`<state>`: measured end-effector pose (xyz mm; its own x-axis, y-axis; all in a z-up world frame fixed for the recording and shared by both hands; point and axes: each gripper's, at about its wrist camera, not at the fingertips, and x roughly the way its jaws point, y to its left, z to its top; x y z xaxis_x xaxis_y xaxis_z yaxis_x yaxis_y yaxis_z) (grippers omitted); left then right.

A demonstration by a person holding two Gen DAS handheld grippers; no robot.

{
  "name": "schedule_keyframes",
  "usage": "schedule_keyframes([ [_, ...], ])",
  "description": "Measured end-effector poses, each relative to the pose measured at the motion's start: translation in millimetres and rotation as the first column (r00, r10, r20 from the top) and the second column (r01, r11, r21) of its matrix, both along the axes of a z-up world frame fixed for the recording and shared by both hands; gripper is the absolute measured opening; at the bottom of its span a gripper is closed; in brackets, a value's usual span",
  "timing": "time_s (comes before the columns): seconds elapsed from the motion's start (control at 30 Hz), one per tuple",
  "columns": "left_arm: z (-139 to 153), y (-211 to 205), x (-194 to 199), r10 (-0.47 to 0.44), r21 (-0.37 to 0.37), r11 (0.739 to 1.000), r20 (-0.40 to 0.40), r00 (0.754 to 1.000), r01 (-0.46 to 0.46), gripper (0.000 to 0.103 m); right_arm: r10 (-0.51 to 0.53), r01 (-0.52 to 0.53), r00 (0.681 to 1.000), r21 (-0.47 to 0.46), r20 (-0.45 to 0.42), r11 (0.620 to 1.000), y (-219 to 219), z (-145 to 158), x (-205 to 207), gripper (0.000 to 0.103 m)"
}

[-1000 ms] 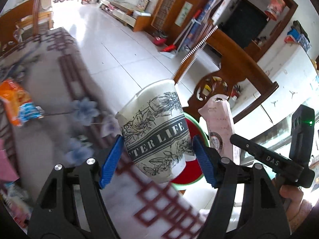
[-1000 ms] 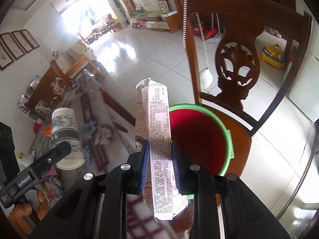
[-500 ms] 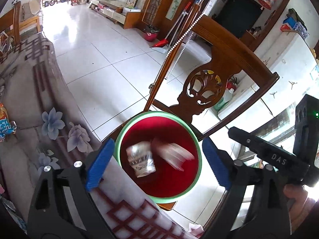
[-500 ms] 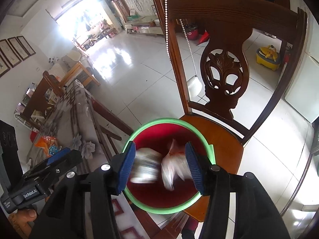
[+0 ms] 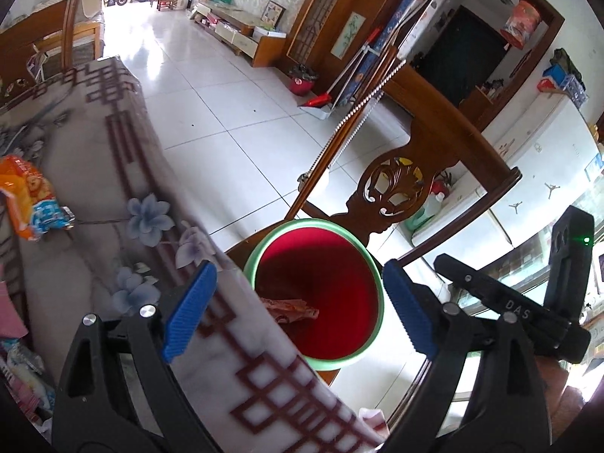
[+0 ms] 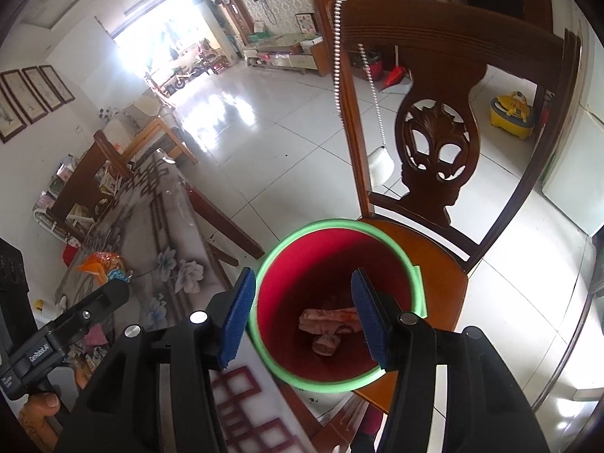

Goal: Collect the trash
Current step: 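Grasp the yellow snack packet with the left tool while the right tool grasps crumpled wrapper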

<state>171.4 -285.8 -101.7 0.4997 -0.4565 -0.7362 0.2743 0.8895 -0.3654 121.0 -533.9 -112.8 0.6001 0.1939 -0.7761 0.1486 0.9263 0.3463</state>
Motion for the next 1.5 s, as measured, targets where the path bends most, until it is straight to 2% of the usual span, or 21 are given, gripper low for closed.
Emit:
schedule_keyframes([
  [0.23, 20.1, 56.2, -36.5, 0.047, -0.013, 0.999, 0.051, 0.998, -0.046, 0.087, 0.064, -0.064, 0.998, -0.01, -0.012, 0.998, 55.9, 0.4, -15.4, 0.052],
  [0.4, 27.4, 116.8, -63.4, 0.137, -0.021, 0.99, 0.048, 0.989, -0.136, 0.087, 0.136, -0.136, 0.991, -0.011, -0.01, 0.991, 108.0, 3.6, -23.7, 0.052],
  [0.5, 29.9, 159.1, -82.8, 0.207, -0.019, 0.978, 0.043, 0.977, -0.207, 0.087, 0.191, -0.191, 0.982, -0.012, -0.003, 0.981, 146.3, 5.3, -29.4, 0.052],
  [0.63, 25.7, 226.6, -116.5, 0.342, -0.009, 0.94, 0.017, 0.94, -0.342, 0.087, 0.257, -0.257, 0.966, -0.017, -0.005, 0.966, 188.2, 5.1, -37.5, 0.053],
  [0.7, 19.3, 254.1, -132.0, 0.398, 0.001, 0.917, -0.012, 0.917, -0.398, 0.087, 0.295, -0.295, 0.955, -0.023, -0.01, 0.955, 210.9, 4.3, -43.0, 0.053],
  [0.8, -1.2, 298.3, -162.2, 0.486, 0.033, 0.874, -0.091, 0.869, -0.485, 0.087, 0.334, -0.335, 0.942, -0.028, -0.016, 0.942, 233.8, 4.2, -49.5, 0.054],
  [0.9, -25.8, 322.7, -184.9, 0.519, 0.059, 0.854, -0.188, 0.834, -0.518, 0.087, 0.372, -0.372, 0.928, -0.037, -0.02, 0.927, 256.4, 3.3, -56.3, 0.056],
  [1.0, -48.4, 331.9, -196.1, 0.512, 0.066, 0.855, -0.274, 0.814, -0.515, 0.087, 0.389, -0.39, 0.921, -0.037, -0.021, 0.92, 270.4, 2.1, -60.3, 0.056],
  [1.1, -73.1, 328.4, -196.4, 0.469, 0.062, 0.875, -0.355, 0.809, -0.48, 0.087, 0.409, -0.409, 0.912, -0.04, -0.021, 0.912, 284.3, 3.0, -64.1, 0.056],
  [1.13, -81.1, 324.8, -193.4, 0.454, 0.072, 0.884, -0.373, 0.809, -0.463, 0.085, 0.415, -0.415, 0.91, -0.043, -0.02, 0.909, 288.5, 4.1, -65.6, 0.056],
  [1.2, -89.1, 319.2, -190.9, 0.43, 0.09, 0.898, -0.391, 0.813, -0.432, 0.065, 0.425, -0.426, 0.905, -0.048, -0.018, 0.904, 295.1, 4.9, -68.7, 0.056],
  [1.23, -91.9, 318.0, -189.2, 0.423, 0.092, 0.901, -0.399, 0.814, -0.423, 0.058, 0.435, -0.435, 0.9, -0.053, -0.017, 0.899, 299.3, 5.8, -71.0, 0.056],
  [1.27, -94.2, 317.8, -188.4, 0.417, 0.091, 0.904, -0.405, 0.813, -0.418, 0.044, 0.442, -0.442, 0.897, -0.057, -0.018, 0.895, 302.8, 7.0, -73.3, 0.056],
  [1.4, -94.2, 326.5, -185.2, 0.42, 0.091, 0.903, -0.386, 0.821, -0.419, 0.032, 0.479, -0.481, 0.877, -0.055, -0.035, 0.875, 313.8, 5.4, -85.1, 0.057],
  [1.5, -83.7, 334.6, -178.6, 0.438, 0.123, 0.898, -0.334, 0.835, -0.422, 0.028, 0.518, -0.52, 0.854, -0.039, -0.056, 0.853, 326.0, 1.3, -94.1, 0.057],
])
